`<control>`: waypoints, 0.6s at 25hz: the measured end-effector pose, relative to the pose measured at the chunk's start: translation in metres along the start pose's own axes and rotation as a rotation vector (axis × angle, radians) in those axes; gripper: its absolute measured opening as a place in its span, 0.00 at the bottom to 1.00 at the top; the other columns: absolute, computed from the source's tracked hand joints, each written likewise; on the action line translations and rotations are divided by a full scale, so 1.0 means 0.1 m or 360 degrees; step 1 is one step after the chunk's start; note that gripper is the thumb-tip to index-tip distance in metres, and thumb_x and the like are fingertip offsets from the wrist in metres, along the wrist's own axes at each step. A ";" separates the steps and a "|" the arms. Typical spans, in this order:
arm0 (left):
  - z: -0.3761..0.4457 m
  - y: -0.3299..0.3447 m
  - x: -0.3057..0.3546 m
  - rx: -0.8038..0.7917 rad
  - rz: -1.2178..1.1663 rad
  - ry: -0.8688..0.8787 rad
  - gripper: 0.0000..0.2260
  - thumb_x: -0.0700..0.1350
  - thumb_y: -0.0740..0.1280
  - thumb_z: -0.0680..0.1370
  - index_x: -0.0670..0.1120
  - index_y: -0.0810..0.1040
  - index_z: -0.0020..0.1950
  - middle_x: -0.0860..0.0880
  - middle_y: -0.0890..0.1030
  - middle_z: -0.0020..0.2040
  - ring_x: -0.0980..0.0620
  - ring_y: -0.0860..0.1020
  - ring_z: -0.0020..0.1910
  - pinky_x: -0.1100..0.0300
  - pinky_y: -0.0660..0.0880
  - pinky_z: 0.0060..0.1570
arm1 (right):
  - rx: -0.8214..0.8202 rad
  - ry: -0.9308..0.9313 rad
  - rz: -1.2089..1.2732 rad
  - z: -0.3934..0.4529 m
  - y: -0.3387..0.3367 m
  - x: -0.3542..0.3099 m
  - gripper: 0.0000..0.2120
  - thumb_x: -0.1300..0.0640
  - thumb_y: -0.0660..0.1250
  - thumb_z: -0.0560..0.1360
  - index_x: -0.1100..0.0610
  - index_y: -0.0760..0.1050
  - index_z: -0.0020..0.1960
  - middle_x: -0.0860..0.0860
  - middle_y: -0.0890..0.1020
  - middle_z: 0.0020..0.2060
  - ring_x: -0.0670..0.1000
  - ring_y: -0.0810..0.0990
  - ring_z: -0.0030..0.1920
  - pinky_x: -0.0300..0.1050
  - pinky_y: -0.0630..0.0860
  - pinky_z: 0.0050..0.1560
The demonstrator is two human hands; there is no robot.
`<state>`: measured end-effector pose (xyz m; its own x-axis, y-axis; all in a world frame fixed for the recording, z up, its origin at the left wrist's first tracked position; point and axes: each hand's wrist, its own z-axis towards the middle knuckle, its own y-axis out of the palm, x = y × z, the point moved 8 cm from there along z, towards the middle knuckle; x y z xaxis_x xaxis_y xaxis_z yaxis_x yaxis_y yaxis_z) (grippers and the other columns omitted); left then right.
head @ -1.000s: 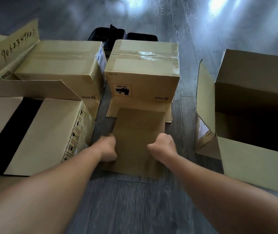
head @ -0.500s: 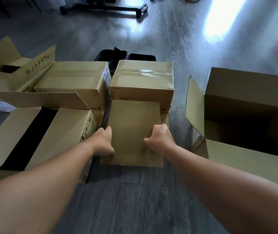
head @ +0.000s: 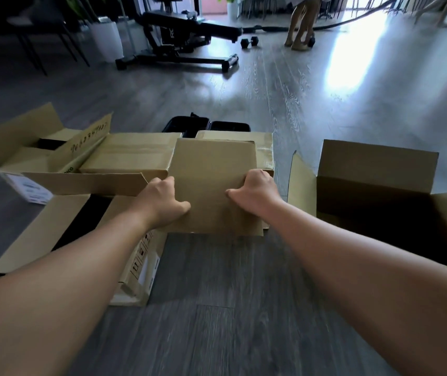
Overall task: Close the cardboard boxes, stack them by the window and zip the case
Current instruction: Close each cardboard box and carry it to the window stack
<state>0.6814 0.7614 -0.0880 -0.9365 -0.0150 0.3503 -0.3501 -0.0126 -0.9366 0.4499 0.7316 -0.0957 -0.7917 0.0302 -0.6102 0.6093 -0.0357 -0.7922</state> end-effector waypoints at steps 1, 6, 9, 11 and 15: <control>0.01 -0.08 0.06 0.0045 0.0009 0.0021 0.24 0.58 0.69 0.70 0.44 0.74 0.59 0.44 0.75 0.53 0.44 0.75 0.51 0.51 0.76 0.50 | 0.0034 -0.0011 0.0024 -0.01 -0.12 -0.02 0.17 0.43 0.73 0.69 0.55 0.72 0.40 0.51 0.75 0.47 0.52 0.73 0.45 0.42 0.67 0.36; 0.01 -0.15 0.55 0.0109 0.0046 0.0168 0.30 0.62 0.70 0.72 0.42 0.74 0.64 0.42 0.78 0.57 0.42 0.77 0.57 0.52 0.75 0.55 | 0.0159 0.0007 0.0078 0.01 -0.68 0.21 0.16 0.47 0.73 0.69 0.60 0.80 0.48 0.51 0.80 0.47 0.53 0.77 0.49 0.48 0.78 0.49; -0.05 -0.02 1.10 0.0051 -0.0016 0.0391 0.30 0.63 0.73 0.70 0.44 0.75 0.63 0.45 0.81 0.55 0.45 0.79 0.56 0.55 0.76 0.54 | 0.0316 0.0067 0.0054 -0.02 -1.12 0.60 0.21 0.49 0.71 0.70 0.60 0.78 0.59 0.54 0.80 0.55 0.55 0.77 0.56 0.47 0.75 0.54; -0.14 0.18 1.53 -0.0100 -0.0091 0.0553 0.29 0.62 0.75 0.69 0.47 0.74 0.63 0.48 0.82 0.53 0.49 0.81 0.52 0.53 0.79 0.54 | 0.0415 0.0140 0.0041 -0.04 -1.42 0.93 0.21 0.50 0.71 0.70 0.59 0.78 0.60 0.55 0.81 0.56 0.56 0.77 0.57 0.45 0.72 0.52; -0.31 0.64 2.20 -0.0330 -0.0152 0.0694 0.28 0.61 0.76 0.67 0.49 0.75 0.61 0.50 0.83 0.48 0.50 0.81 0.49 0.53 0.79 0.52 | 0.0397 0.0330 -0.0118 -0.09 -1.73 1.62 0.17 0.50 0.69 0.70 0.59 0.79 0.54 0.55 0.81 0.53 0.57 0.78 0.54 0.46 0.72 0.49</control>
<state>0.4524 0.7883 -0.0709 -0.8050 0.3971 0.4409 -0.3897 0.2064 -0.8975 0.2168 0.7521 -0.0577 -0.7915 0.2435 -0.5606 0.5003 -0.2688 -0.8231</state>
